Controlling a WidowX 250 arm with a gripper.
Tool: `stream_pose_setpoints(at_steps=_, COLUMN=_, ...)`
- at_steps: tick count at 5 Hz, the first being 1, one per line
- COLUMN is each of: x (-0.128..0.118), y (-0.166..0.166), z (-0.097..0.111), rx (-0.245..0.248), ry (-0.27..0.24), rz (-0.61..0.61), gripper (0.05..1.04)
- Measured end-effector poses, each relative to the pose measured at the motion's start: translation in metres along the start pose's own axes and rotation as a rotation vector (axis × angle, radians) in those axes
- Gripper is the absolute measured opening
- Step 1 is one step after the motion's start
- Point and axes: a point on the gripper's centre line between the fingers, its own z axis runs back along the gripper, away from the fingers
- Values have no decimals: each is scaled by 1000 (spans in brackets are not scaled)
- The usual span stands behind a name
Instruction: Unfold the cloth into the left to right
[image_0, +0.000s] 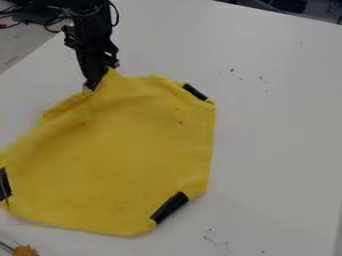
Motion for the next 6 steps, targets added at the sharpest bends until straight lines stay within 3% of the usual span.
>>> stream_pose_setpoints(at_steps=1, x=-2, y=37, z=-16, rx=-21, ry=-4, rz=43, gripper=55)
stream_pose_setpoints(at_steps=3, x=-20, y=53, z=-39, rx=-64, ry=-8, rz=114, gripper=55)
stream_pose_setpoints(at_steps=4, x=-18, y=56, z=-44, rx=-60, ry=3, rz=85, gripper=55)
stream_pose_setpoints(at_steps=6, x=22, y=67, z=-46, rx=-9, ry=29, rz=-106, gripper=77)
